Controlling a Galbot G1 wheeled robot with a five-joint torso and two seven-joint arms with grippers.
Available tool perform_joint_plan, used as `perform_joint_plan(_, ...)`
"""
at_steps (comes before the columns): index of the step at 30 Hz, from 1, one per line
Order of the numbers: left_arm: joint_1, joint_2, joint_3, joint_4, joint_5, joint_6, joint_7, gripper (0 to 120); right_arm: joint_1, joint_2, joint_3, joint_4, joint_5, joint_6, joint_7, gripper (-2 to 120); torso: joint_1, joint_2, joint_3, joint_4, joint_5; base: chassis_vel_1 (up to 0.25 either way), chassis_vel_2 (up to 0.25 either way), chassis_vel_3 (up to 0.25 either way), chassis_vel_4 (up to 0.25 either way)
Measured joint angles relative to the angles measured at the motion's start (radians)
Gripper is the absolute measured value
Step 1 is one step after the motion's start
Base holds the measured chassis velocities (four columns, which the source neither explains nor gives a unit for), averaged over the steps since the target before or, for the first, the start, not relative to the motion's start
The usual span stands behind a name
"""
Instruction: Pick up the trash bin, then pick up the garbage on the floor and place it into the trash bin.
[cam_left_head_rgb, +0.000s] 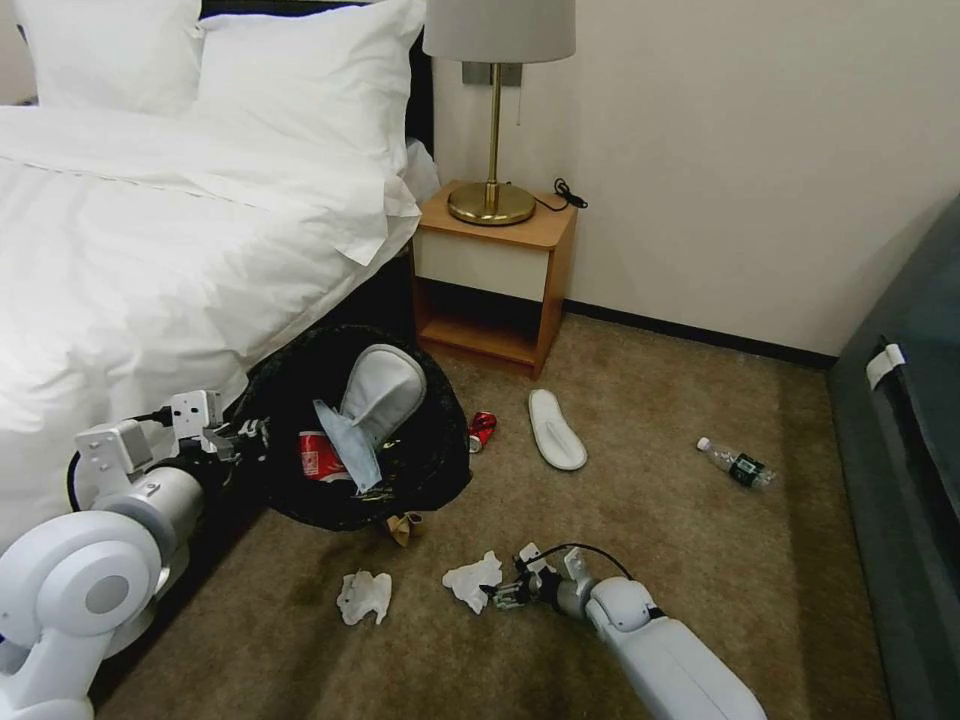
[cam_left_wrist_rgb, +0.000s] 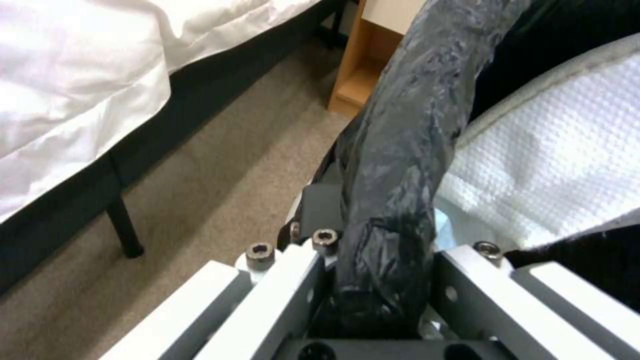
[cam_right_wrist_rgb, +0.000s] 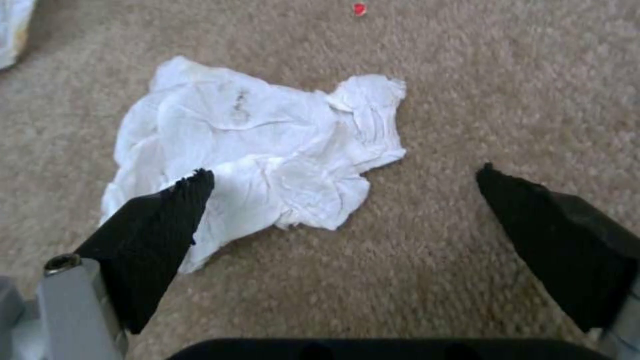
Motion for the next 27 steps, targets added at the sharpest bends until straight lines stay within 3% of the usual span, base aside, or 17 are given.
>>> perform_joint_plan(10,0.006,0.003,-0.002,-0.008,0.000,0.000,0.004,2,0.026,0.026,0.004,-0.056,-0.003,-0.009,0.024,98,0.000,0.000,0.000,-0.0002,-0.0002,0.000,0.000,0.000,0.000)
perform_joint_plan(27,0.012,0.005,-0.002,-0.011,-0.001,0.000,0.003,2,0.012,0.033,0.005,-0.077,-0.021,-0.002,0.052,54,0.000,0.000,0.000,-0.0007,-0.0009,0.000,0.000,0.000,0.000)
